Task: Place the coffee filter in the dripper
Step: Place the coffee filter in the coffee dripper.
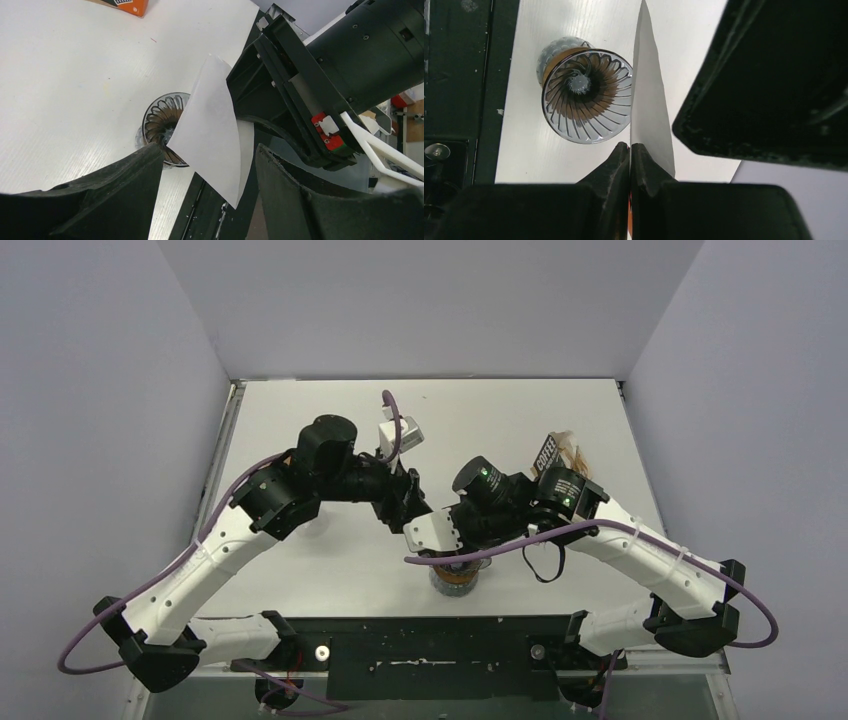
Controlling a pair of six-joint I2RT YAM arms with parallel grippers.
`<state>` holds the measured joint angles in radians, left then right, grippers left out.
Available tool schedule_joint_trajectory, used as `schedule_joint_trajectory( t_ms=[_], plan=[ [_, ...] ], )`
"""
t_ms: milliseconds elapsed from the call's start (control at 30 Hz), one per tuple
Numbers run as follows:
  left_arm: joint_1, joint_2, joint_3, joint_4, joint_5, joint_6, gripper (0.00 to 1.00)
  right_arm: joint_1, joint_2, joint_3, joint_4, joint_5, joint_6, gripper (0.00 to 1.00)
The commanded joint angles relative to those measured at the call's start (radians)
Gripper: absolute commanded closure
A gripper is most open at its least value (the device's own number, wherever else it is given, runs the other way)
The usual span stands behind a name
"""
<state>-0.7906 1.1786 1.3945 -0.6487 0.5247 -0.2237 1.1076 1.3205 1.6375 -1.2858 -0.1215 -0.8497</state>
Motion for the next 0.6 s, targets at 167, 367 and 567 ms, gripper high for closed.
schedule_joint_trajectory(
  t_ms=[167,367,567],
  plan=[
    [-0.07,0.033,0.044,0.009,-0.074,0.028,0.35,0.006,-0.004,0.017,0.016,-0.018,0.004,1.0],
    [-0.11,0.057,0.063,-0.014,-0.149,0.046,0.35,0.006,-0.014,0.005,0.019,-0.021,0.009,1.0],
    [-0.131,0.066,0.07,-0.027,-0.213,0.058,0.35,0.007,-0.034,-0.023,0.028,-0.032,0.012,1.0]
  ],
)
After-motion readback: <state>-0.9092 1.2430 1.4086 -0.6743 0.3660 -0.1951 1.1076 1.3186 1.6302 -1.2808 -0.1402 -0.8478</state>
